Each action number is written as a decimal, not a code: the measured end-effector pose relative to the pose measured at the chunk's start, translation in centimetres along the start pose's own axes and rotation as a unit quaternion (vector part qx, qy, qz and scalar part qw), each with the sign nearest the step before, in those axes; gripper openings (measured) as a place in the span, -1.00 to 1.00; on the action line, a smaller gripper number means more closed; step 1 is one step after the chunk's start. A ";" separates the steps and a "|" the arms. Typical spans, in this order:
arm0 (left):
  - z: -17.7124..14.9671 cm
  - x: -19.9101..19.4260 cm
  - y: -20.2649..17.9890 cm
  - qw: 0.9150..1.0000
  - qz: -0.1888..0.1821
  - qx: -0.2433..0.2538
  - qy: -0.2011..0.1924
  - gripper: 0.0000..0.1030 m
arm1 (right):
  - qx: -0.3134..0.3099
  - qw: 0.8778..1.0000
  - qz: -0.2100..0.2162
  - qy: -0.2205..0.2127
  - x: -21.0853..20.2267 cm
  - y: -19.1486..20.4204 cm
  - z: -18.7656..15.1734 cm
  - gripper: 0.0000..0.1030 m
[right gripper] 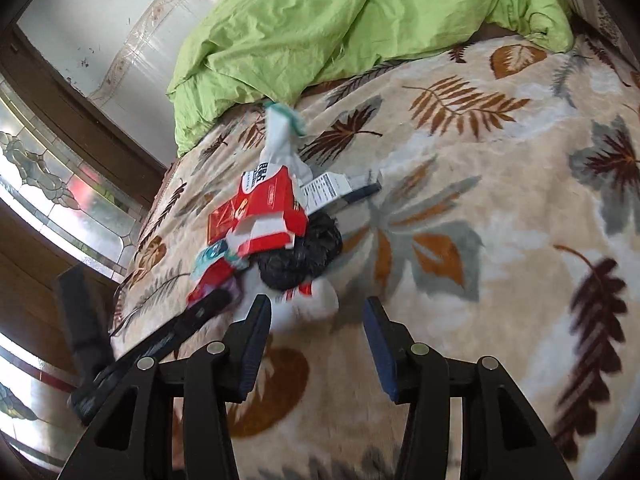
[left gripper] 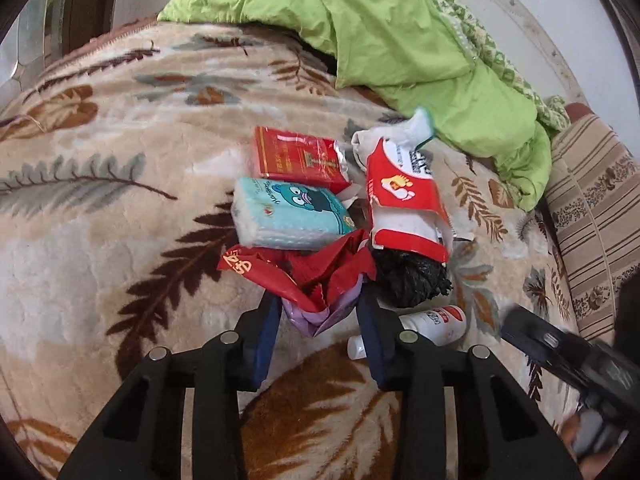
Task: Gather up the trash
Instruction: 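Move both tools back to the remaining trash on the bed, then grasp the white spray bottle with the right tool while the left tool grasps the red-purple wrapper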
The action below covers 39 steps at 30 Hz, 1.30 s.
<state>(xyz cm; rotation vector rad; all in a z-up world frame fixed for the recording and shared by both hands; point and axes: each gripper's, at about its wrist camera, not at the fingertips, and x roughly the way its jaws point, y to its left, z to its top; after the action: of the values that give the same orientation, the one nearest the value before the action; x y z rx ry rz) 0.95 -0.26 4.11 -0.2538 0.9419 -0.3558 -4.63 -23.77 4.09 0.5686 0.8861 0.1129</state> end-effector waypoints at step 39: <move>0.2 -4.7 1.7 0.998 0.010 0.018 -0.061 -0.28 | -0.146 0.987 -0.039 0.054 7.7 6.6 -3.5 -0.35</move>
<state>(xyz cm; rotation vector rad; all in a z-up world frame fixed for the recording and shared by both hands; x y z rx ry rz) -1.09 3.20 7.12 -0.2309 0.8176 -0.3353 -1.47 -14.24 0.31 0.2557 0.9760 0.2014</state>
